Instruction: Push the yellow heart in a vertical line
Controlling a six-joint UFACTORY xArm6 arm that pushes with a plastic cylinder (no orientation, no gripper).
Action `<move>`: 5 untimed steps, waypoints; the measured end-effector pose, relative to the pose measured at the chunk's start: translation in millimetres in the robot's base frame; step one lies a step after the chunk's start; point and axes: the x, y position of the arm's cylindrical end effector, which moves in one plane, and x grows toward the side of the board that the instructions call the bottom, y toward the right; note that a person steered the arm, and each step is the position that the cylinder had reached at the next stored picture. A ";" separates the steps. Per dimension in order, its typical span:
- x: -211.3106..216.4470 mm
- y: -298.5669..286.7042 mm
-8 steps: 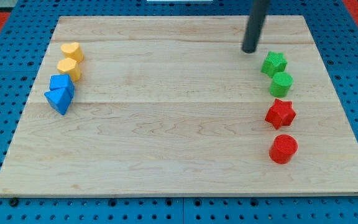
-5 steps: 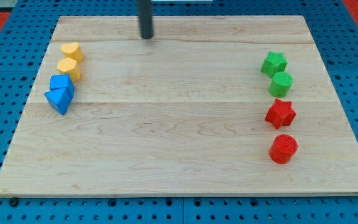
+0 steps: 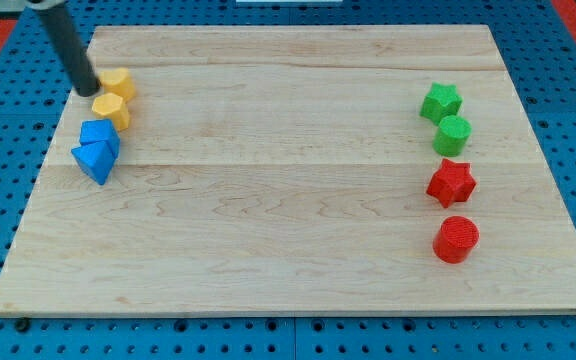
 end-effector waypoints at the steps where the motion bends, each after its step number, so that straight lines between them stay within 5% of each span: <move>1: -5.5 52.9; 4: -46.9 97.8; 5: -45.1 156.9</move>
